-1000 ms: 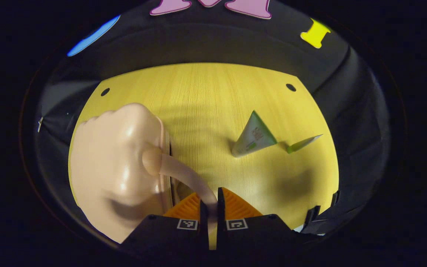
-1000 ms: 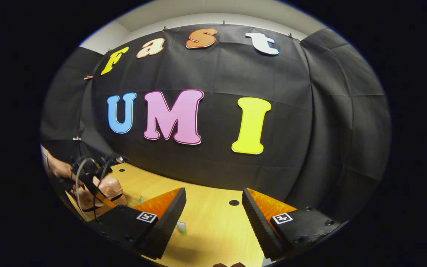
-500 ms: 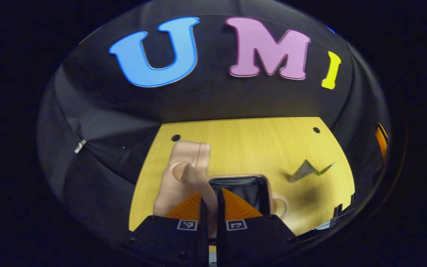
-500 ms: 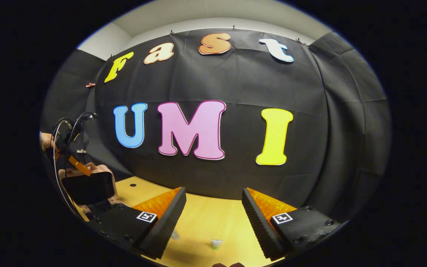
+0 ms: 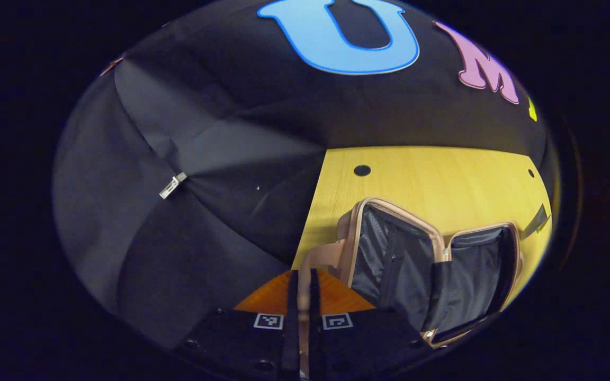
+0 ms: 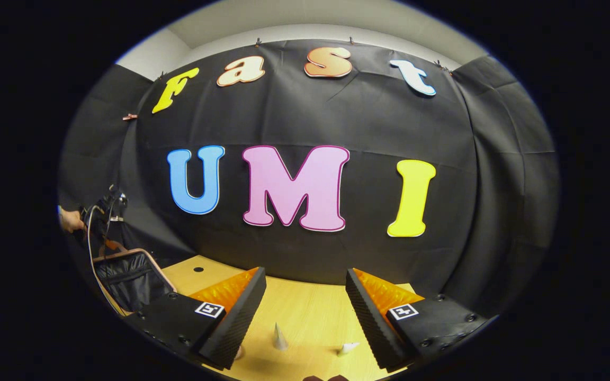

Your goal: First open the suitcase, pack the skin care products into it, and then close the suitcase.

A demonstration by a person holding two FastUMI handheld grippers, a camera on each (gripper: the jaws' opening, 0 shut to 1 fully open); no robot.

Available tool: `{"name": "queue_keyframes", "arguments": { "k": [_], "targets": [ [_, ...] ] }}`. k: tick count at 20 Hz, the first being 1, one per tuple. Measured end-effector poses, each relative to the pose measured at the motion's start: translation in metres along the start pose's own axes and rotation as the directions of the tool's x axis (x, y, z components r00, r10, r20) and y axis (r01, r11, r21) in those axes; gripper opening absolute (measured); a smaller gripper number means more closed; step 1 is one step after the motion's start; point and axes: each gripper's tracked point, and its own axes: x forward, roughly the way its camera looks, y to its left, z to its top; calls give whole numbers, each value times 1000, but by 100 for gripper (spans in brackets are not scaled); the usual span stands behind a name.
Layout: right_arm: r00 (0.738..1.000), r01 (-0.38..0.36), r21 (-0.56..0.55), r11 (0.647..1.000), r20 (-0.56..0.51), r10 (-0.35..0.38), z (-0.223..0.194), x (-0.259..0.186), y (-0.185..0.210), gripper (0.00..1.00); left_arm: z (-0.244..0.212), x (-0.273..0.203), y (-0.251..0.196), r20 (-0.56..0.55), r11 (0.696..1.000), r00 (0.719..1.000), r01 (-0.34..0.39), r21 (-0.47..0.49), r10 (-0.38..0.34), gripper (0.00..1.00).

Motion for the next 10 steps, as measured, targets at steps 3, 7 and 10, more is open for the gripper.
{"name": "queue_keyframes", "arguments": {
  "k": [3,7,10],
  "targets": [
    [997,68,3,998,-39,-68,-3,-7,-3,96,-31,51,10,-71,999,997,34,-36,-36,12],
    [988,132,21,991,-87,-130,-11,-16,-4,96,-76,100,12,-164,993,983,68,-99,-84,20],
    [982,162,17,987,-104,-160,-14,-17,-8,96,-96,126,14,-189,989,977,74,-128,-98,30]
  ]
}}
